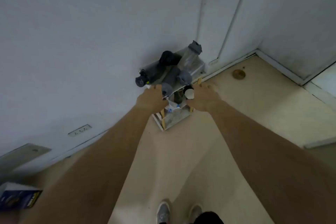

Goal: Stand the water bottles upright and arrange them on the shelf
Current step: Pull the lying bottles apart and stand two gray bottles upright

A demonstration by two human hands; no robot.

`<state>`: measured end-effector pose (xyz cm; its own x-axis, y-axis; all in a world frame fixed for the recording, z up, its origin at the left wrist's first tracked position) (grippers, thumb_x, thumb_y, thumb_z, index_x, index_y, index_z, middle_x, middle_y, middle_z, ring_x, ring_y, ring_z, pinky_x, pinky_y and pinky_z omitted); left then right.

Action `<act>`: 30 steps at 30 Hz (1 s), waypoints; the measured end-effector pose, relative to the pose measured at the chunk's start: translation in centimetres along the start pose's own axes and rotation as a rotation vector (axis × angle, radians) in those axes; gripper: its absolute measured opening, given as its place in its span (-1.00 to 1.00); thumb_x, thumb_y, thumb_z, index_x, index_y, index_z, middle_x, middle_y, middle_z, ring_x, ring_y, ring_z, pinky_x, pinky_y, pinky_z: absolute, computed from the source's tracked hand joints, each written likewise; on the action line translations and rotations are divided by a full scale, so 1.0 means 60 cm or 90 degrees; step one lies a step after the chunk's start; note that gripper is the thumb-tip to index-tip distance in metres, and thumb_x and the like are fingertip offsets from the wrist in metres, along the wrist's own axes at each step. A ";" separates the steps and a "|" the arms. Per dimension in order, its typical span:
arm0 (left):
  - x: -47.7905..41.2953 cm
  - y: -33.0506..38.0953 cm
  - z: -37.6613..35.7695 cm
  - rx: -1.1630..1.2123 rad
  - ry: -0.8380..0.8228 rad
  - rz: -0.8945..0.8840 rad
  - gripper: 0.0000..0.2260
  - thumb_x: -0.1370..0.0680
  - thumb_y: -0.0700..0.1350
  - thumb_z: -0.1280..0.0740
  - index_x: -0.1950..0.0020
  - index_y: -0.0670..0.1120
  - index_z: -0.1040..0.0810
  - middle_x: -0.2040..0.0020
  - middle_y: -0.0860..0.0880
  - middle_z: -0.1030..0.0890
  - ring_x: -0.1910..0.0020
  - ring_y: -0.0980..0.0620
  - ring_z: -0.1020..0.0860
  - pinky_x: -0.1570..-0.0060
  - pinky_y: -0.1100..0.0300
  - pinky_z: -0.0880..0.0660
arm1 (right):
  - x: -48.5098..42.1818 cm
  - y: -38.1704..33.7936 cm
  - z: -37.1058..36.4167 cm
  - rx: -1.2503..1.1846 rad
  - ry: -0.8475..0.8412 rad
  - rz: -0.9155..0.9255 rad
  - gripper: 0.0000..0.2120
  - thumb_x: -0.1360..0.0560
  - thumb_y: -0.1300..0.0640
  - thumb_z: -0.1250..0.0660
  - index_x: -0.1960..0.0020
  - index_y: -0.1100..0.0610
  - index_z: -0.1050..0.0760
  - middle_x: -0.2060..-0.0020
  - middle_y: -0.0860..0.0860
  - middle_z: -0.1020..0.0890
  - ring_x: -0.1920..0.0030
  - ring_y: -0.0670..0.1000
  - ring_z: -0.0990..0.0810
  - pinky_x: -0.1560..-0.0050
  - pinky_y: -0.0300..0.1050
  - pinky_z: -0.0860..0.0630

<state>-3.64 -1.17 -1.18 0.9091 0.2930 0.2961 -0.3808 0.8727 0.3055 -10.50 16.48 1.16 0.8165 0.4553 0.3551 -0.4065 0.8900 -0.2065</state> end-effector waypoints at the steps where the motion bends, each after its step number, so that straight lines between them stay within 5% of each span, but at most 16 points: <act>1: -0.026 0.010 0.003 0.015 -0.009 0.005 -0.40 -0.50 0.09 -0.32 -0.48 -0.09 -0.27 -0.41 -0.18 -0.42 -0.32 -0.22 -0.45 -0.22 -0.14 -0.47 | -0.025 0.008 0.012 0.004 -0.004 0.013 -0.43 -0.53 -0.09 -0.29 -0.43 0.17 -0.29 -0.41 0.21 -0.34 -0.40 0.26 -0.31 -0.25 0.08 -0.35; 4: -0.099 0.036 -0.001 0.021 -0.053 0.034 -0.48 -0.56 0.01 -0.28 -0.46 -0.14 -0.28 -0.43 -0.19 -0.39 -0.35 -0.23 -0.42 -0.27 -0.15 -0.44 | -0.110 0.050 0.045 0.014 -0.006 0.037 -0.40 -0.58 -0.06 -0.25 -0.51 0.21 -0.19 -0.46 0.21 -0.31 -0.38 0.23 -0.38 -0.25 0.04 -0.38; 9: -0.210 0.057 -0.029 0.075 -0.052 0.127 -0.39 -0.53 0.06 -0.31 -0.51 -0.11 -0.21 -0.43 -0.18 -0.36 -0.36 -0.23 -0.41 -0.26 -0.16 -0.44 | -0.274 0.124 0.072 0.012 -0.032 0.056 -0.27 -0.55 -0.10 -0.30 -0.56 0.19 -0.09 -0.53 0.24 -0.18 -0.51 0.27 -0.20 -0.43 0.11 -0.25; 18: -0.415 0.088 -0.063 0.144 -0.070 0.171 -0.42 -0.48 0.16 -0.32 -0.42 -0.06 -0.30 -0.35 -0.15 -0.46 -0.23 -0.18 -0.50 -0.18 -0.08 -0.51 | -0.518 0.162 0.037 0.056 -0.148 0.159 -0.24 -0.50 -0.11 -0.31 -0.59 0.01 -0.06 -0.48 0.20 -0.25 -0.43 0.29 -0.29 -0.31 0.16 -0.43; 25: -0.543 0.095 -0.060 0.218 -0.063 0.221 -0.47 -0.57 0.03 -0.28 -0.48 -0.11 -0.25 -0.38 -0.19 -0.40 -0.26 -0.21 -0.47 -0.16 -0.04 -0.45 | -0.646 0.164 0.045 0.051 -0.163 0.236 -0.43 -0.46 -0.06 -0.38 -0.41 0.11 -0.37 -0.32 0.19 -0.42 -0.33 0.26 -0.42 -0.24 0.14 -0.50; 30: -0.575 0.119 -0.086 0.251 -0.089 0.303 -0.51 -0.53 0.03 -0.33 -0.40 -0.11 -0.32 -0.30 -0.19 -0.44 -0.17 -0.20 -0.50 -0.10 -0.07 -0.50 | -0.714 0.157 0.089 0.080 -0.118 0.340 -0.45 -0.50 -0.04 -0.36 -0.42 0.12 -0.36 -0.37 0.16 -0.35 -0.29 0.23 -0.46 -0.14 0.14 -0.56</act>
<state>-36.82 -3.04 -13.90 0.6041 0.5366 0.5892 -0.7960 0.4421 0.4135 -51.50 5.46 -11.10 0.4038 0.8286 0.3877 -0.7970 0.5267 -0.2955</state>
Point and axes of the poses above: each hand's wrist, its own x-axis away from the middle knuckle, its own z-axis out of the back of the hand, y = z × x, the point moved 4 cm from there along -x, towards the middle knuckle
